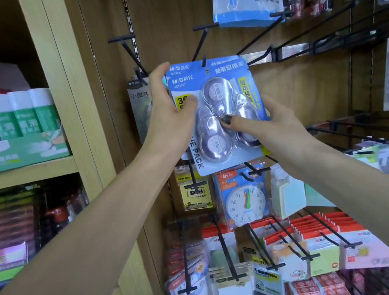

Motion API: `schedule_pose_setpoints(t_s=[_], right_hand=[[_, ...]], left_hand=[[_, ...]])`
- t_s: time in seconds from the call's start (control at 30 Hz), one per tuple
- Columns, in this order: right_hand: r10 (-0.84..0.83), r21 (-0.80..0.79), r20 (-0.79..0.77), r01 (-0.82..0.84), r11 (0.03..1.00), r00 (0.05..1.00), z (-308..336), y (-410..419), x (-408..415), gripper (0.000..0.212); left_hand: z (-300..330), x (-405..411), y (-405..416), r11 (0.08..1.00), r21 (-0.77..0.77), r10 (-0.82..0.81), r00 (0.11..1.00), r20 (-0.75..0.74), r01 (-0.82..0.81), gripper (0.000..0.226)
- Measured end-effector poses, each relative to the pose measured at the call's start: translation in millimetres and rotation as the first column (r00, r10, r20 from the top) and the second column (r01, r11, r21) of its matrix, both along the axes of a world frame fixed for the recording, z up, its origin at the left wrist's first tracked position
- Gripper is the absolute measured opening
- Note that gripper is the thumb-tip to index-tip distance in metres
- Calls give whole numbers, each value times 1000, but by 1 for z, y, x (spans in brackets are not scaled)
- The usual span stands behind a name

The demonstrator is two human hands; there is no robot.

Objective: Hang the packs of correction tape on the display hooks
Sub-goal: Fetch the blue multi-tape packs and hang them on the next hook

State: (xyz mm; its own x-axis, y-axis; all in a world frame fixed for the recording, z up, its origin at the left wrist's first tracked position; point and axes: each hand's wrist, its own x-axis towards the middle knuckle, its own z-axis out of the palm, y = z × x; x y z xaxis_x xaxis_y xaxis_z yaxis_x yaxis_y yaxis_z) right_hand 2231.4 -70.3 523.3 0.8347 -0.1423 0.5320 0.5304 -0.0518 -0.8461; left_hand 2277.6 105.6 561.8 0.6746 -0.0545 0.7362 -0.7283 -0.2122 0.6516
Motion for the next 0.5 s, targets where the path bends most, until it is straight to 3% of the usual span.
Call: schedule_pose_setpoints(t_s=[0.3, 0.4, 0.5], right_hand=[[-89, 77, -119, 98, 992, 989, 5, -1, 58, 41], [-118, 33, -155, 125, 992, 981, 9, 1, 80, 58], [-146, 24, -171, 152, 988, 974, 13, 3, 101, 65]], left_hand=[[-4, 31, -22, 993, 109, 73, 935, -347, -37, 66], [-7, 47, -24, 992, 128, 66, 878, -474, -6, 74], [-4, 57, -25, 998, 42, -13, 803, -595, 48, 90]])
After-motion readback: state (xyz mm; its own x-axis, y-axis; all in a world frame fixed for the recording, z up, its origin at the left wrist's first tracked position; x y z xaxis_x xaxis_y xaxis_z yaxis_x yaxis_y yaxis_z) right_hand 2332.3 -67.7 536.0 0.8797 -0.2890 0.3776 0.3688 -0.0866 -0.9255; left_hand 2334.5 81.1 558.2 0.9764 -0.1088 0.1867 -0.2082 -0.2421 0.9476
